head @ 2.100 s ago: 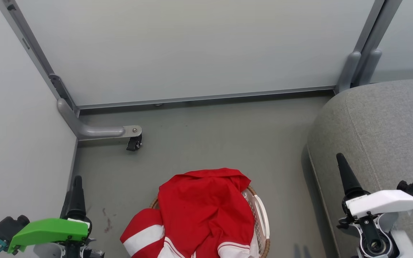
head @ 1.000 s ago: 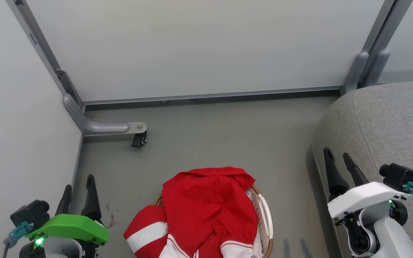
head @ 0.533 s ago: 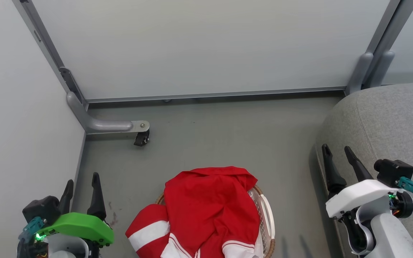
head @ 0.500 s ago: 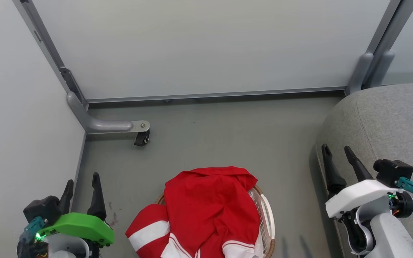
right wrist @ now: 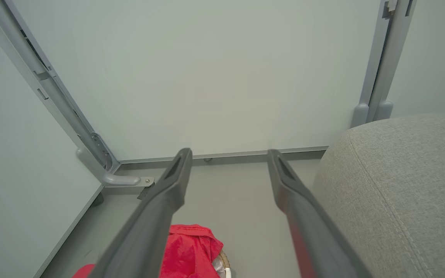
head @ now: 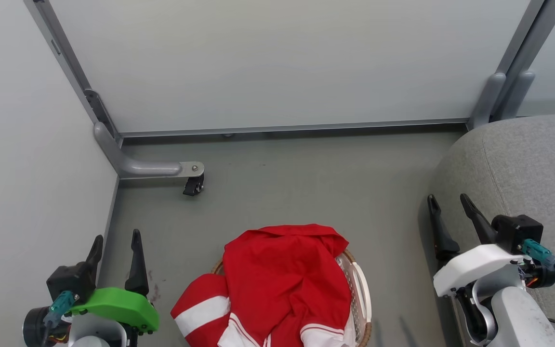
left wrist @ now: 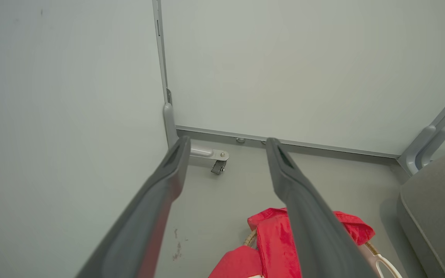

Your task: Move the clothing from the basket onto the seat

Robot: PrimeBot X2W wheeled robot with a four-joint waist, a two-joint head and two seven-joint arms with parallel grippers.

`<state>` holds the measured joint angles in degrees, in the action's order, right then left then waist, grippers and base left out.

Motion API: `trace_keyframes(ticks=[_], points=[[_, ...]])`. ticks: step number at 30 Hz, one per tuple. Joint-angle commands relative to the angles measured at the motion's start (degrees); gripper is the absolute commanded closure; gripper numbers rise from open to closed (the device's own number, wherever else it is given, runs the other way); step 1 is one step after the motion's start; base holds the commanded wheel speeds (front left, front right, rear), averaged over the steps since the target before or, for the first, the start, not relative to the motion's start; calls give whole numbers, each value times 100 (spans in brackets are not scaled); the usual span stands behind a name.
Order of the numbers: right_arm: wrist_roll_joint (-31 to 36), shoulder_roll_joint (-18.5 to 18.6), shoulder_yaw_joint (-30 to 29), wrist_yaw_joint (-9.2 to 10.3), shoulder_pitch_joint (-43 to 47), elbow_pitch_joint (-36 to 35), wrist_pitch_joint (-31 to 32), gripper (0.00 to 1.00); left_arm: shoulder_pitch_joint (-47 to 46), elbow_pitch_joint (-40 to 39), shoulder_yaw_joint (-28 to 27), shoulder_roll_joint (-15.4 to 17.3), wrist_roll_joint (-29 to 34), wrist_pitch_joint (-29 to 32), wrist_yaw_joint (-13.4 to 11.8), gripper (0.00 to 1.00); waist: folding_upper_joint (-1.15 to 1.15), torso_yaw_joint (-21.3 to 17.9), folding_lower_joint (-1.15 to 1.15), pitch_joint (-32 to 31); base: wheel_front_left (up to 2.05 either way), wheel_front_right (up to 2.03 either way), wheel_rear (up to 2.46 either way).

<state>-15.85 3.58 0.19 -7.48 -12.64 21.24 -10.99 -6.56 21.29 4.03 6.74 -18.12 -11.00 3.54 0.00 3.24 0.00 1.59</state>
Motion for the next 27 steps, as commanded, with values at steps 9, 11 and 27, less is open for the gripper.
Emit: trace_keyframes(ticks=[9, 11, 27], points=[[559, -18, -77, -1, -35, -3, -151, 0, -9, -42, 6, -39, 497, -145, 17, 0, 0, 46, 0, 53, 0, 0, 0], [650, -25, -86, -1, -38, 7, -184, 0, -3, -34, 2, -52, 599, -177, 30, 0, 0, 52, 0, 59, 0, 0, 0], [1356, -55, -168, 0, -332, -177, -348, 0, -164, 4, -72, -141, 1236, -343, 153, 0, 0, -37, 0, 573, 0, 0, 0]])
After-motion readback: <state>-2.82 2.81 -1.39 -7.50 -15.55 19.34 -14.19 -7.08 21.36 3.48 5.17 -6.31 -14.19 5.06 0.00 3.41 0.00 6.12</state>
